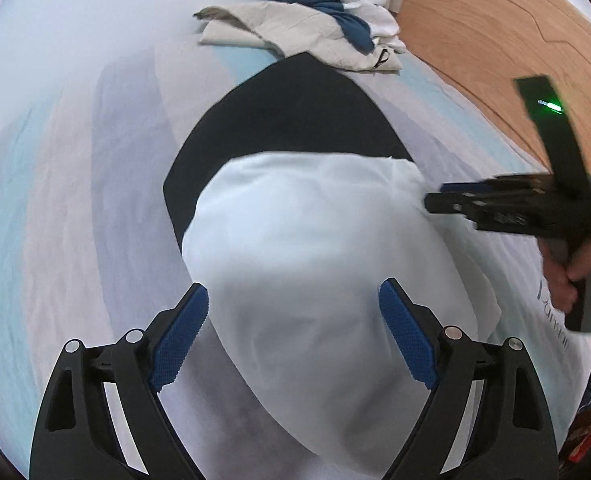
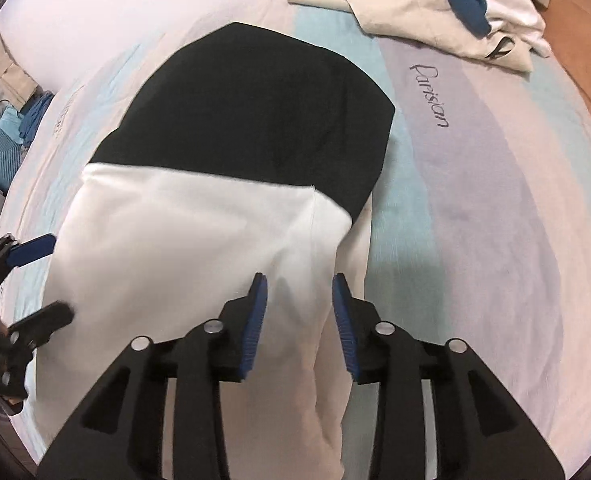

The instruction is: Fold large clothes

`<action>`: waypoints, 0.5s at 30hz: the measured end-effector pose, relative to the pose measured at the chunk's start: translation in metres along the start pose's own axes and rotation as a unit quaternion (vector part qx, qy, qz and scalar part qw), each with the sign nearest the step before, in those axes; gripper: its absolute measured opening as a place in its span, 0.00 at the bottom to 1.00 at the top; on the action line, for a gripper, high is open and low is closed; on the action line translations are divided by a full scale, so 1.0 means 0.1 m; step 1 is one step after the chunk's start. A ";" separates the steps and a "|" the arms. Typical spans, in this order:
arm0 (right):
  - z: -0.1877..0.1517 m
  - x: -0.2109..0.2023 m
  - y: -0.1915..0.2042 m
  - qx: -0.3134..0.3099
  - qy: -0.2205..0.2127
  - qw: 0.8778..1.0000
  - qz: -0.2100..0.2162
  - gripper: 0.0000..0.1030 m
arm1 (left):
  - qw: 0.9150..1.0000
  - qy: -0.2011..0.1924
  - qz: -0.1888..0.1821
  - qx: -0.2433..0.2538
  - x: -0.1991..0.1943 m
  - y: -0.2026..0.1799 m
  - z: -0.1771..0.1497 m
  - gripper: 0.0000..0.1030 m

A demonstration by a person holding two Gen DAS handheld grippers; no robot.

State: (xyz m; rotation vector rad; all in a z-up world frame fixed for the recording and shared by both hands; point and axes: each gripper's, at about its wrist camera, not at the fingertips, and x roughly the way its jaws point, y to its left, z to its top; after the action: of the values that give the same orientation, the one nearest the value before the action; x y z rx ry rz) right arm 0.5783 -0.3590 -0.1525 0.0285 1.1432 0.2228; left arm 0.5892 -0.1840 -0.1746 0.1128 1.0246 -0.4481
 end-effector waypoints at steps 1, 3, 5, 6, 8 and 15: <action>-0.07 -0.05 0.04 0.001 -0.001 1.000 0.012 0.35 | 1.000 0.001 -0.003 -0.005 0.03 0.02 -0.02 0.85; -0.11 0.07 0.07 0.000 0.015 0.999 0.031 0.34 | 1.000 0.007 -0.006 -0.011 0.11 0.06 -0.04 0.89; -0.24 0.17 0.18 -0.021 0.035 0.999 0.019 0.30 | 1.000 0.012 -0.005 -0.013 0.18 0.09 -0.07 0.90; -0.28 0.20 0.20 -0.025 0.037 0.999 0.014 0.30 | 1.000 0.014 -0.005 -0.014 0.21 0.10 -0.07 0.91; -0.32 0.26 0.19 -0.018 0.039 0.999 0.016 0.29 | 1.000 0.018 -0.001 -0.019 0.26 0.12 -0.10 0.92; -0.40 0.15 0.20 0.000 0.036 0.999 0.026 0.32 | 0.994 0.038 -0.051 -0.086 0.34 0.32 -0.07 0.95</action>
State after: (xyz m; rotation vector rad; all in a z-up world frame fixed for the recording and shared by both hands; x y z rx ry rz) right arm 0.5446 -0.3403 -0.1796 0.0512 1.2146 0.2723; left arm 0.6120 -0.1640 -0.2107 -0.0773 1.1439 -0.4488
